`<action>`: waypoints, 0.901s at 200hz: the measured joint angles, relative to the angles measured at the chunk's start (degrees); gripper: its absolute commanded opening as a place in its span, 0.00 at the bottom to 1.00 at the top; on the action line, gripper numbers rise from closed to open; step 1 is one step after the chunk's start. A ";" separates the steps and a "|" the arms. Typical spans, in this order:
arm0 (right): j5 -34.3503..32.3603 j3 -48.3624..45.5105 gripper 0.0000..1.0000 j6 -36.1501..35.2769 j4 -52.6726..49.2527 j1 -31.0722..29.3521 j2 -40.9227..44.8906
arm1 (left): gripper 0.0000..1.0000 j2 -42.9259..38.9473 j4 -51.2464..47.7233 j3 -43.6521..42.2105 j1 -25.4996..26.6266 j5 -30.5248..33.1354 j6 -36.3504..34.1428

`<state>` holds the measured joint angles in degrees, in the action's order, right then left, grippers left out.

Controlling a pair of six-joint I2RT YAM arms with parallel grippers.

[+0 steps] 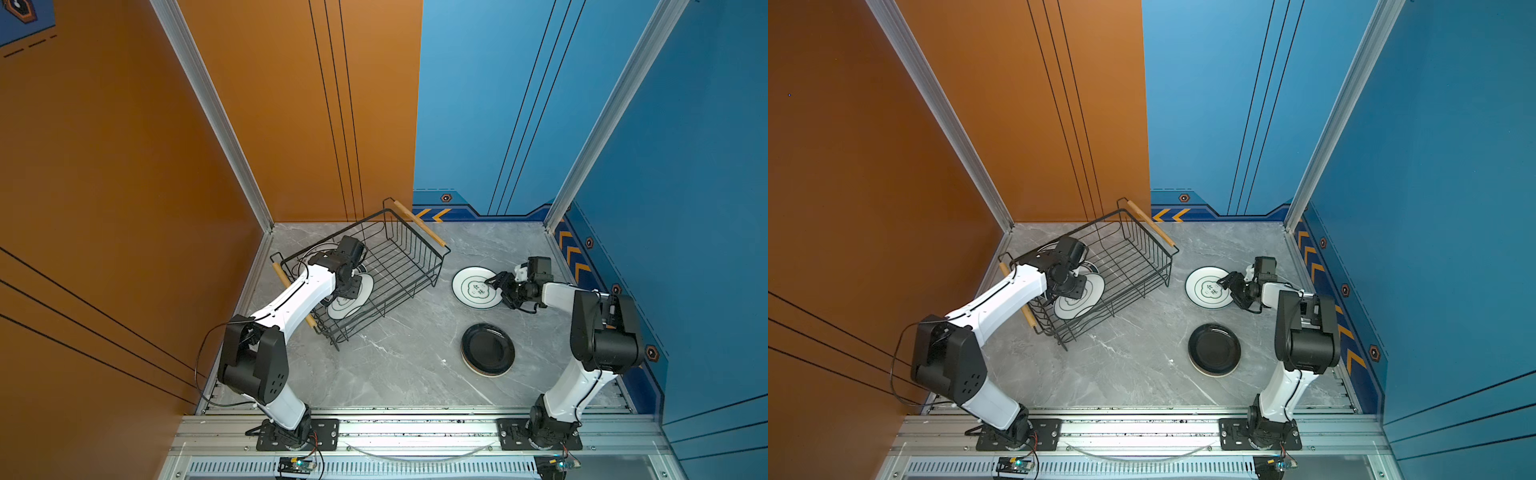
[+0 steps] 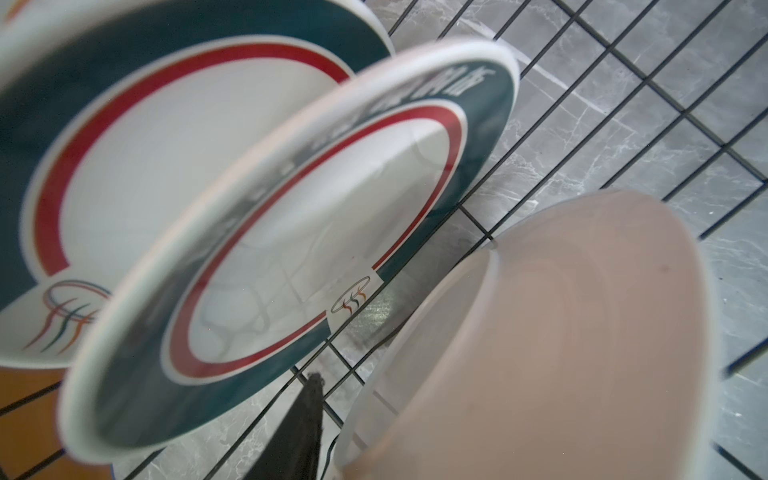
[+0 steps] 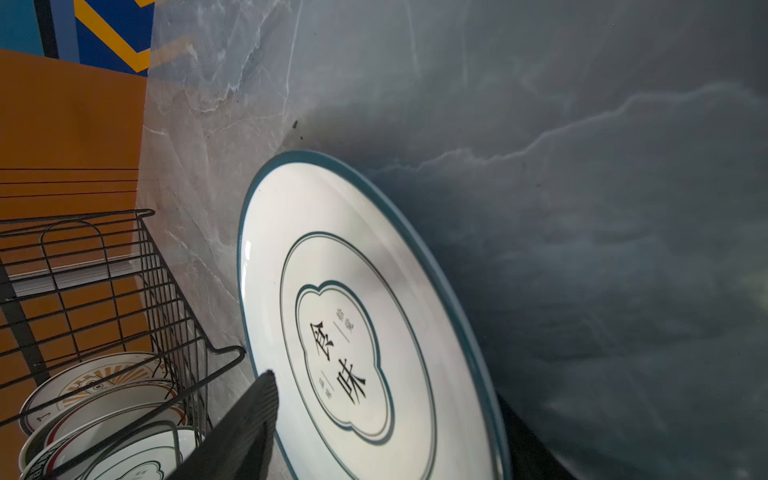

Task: Unload the plates from the dish rack
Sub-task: 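Lower the white plate onto the table with the right gripper, then grasp and lift the next white plate with the left gripper while right withdraws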

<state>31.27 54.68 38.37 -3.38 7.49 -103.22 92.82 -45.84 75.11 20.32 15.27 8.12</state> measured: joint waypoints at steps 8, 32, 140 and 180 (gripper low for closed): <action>-0.04 -0.09 0.70 0.00 -0.02 0.02 0.07 | 0.35 0.00 -0.07 0.00 0.00 -0.09 -0.46; -0.48 -0.33 0.70 -0.02 -0.24 0.02 0.50 | 0.31 0.04 -0.02 0.00 0.00 -0.42 -0.63; -2.60 -1.90 0.70 -0.07 -4.79 0.42 3.65 | 0.12 0.68 -0.26 0.11 0.61 -2.08 -2.12; -2.93 -2.05 0.70 -0.09 -5.86 0.46 4.13 | 0.03 0.68 -0.35 0.28 1.14 -2.01 -2.10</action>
<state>28.34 52.62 38.28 -9.23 7.94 -99.09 93.49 -46.19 75.40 21.45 13.26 6.02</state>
